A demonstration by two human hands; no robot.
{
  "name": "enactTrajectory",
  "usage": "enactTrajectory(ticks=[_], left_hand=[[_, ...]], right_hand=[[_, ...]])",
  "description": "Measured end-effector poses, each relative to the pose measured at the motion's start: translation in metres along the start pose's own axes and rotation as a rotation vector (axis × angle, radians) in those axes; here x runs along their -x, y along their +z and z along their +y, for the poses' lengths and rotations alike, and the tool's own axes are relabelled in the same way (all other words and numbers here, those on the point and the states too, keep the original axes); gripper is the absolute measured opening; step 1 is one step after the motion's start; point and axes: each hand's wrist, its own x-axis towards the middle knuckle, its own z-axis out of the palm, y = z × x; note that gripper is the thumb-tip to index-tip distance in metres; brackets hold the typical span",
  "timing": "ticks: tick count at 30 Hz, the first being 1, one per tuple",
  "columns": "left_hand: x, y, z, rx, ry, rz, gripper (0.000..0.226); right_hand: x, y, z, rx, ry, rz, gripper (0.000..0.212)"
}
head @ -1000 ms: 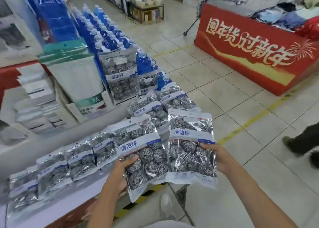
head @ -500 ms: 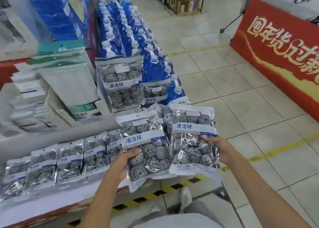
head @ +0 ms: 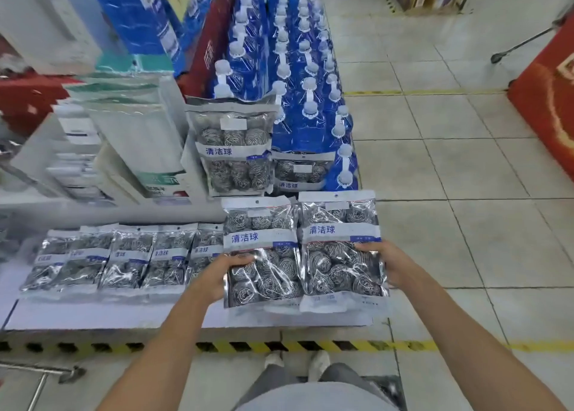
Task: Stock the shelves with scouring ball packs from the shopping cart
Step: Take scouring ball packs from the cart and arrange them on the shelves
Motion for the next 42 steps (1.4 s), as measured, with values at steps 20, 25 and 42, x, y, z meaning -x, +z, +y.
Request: enactTrajectory(ticks=[20, 25, 42], left_hand=[[-0.045, 0.003, 0.011, -0.236, 0.265, 0.269, 0.073], [-0.041, 0.003, 0.008, -0.379, 0.332, 0.294, 0.065], [0.073, -0.053, -0.062, -0.745, 0.433, 0.691, 0.054]], right_hand=[[-0.041, 0.025, -0.01, 0.25, -0.248, 0.174, 0.047], [-0.033, 0.02, -0.003, 0.508, -0.353, 0.276, 0.065], [0.009, 0.15, -0.008, 1.5, -1.004, -0.073, 0.05]])
